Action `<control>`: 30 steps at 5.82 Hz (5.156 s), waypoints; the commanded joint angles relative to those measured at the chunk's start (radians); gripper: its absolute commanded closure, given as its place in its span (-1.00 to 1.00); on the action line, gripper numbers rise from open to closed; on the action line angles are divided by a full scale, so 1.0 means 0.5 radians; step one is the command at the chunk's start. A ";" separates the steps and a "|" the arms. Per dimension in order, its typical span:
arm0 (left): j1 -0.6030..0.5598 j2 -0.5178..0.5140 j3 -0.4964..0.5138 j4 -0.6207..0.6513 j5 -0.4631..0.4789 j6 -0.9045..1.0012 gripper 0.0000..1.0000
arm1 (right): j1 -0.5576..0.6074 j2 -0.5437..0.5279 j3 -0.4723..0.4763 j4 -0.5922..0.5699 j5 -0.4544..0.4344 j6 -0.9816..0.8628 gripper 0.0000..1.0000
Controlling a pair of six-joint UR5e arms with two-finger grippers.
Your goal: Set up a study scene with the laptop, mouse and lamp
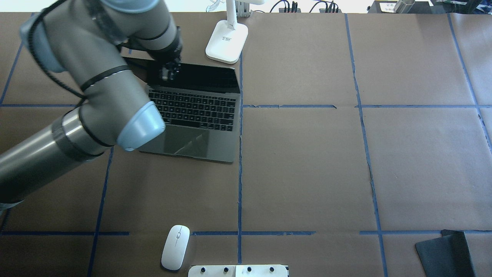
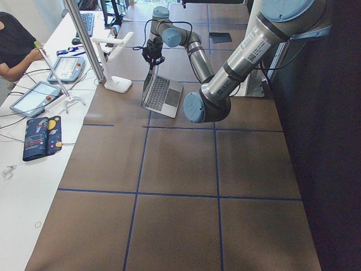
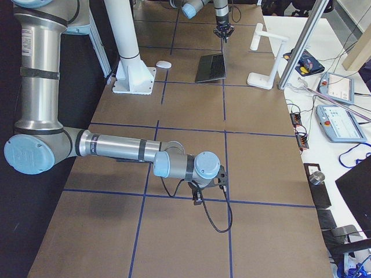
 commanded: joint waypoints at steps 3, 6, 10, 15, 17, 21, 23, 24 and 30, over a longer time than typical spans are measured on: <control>0.234 -0.405 0.419 0.005 0.147 -0.382 1.00 | -0.001 0.050 -0.092 0.000 0.000 0.000 -1.00; 0.237 -0.426 0.557 -0.032 0.239 -0.336 1.00 | -0.001 0.050 -0.101 0.000 0.018 0.000 -1.00; 0.237 -0.439 0.619 -0.124 0.258 -0.244 0.89 | -0.001 0.050 -0.104 0.000 0.021 0.000 -1.00; 0.213 -0.430 0.625 -0.146 0.273 -0.238 0.29 | -0.001 0.050 -0.110 0.000 0.021 0.000 -1.00; 0.130 -0.436 0.610 -0.167 0.264 -0.177 -0.11 | -0.013 0.065 -0.095 0.030 0.031 0.000 -1.00; 0.084 -0.372 0.356 -0.118 0.129 -0.060 -0.15 | -0.053 0.068 -0.104 0.230 0.215 0.202 -1.00; 0.087 -0.103 -0.060 -0.097 0.016 0.044 -0.16 | -0.163 0.062 0.073 0.236 0.215 0.550 -1.00; 0.093 -0.004 -0.193 -0.097 0.015 0.181 -0.17 | -0.258 -0.005 0.281 0.239 0.200 0.725 -1.00; 0.328 0.679 -0.889 -0.124 -0.043 0.898 -0.42 | -1.405 -0.818 0.559 2.006 -0.669 2.387 -0.96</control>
